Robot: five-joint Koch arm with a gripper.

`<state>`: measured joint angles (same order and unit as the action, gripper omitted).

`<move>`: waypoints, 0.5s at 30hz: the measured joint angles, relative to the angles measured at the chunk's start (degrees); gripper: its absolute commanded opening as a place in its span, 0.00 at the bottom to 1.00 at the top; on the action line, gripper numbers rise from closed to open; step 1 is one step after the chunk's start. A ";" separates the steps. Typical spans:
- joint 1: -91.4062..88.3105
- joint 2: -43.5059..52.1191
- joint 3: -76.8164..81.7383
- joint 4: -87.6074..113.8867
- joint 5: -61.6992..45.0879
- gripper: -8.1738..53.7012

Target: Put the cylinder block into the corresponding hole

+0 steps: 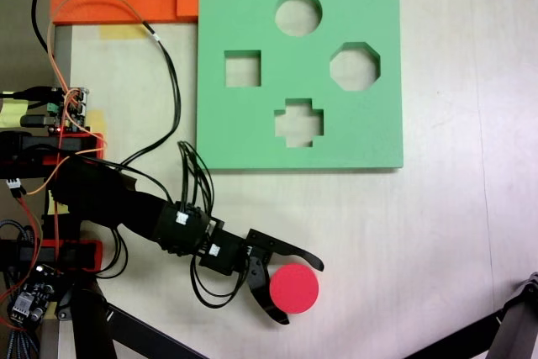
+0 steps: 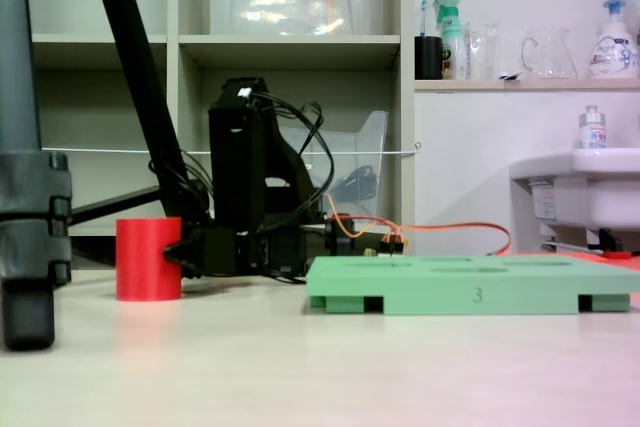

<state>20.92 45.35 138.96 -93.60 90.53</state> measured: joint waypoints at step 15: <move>-2.02 2.72 4.39 0.18 0.09 0.59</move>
<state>18.90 48.08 143.35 -93.43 90.62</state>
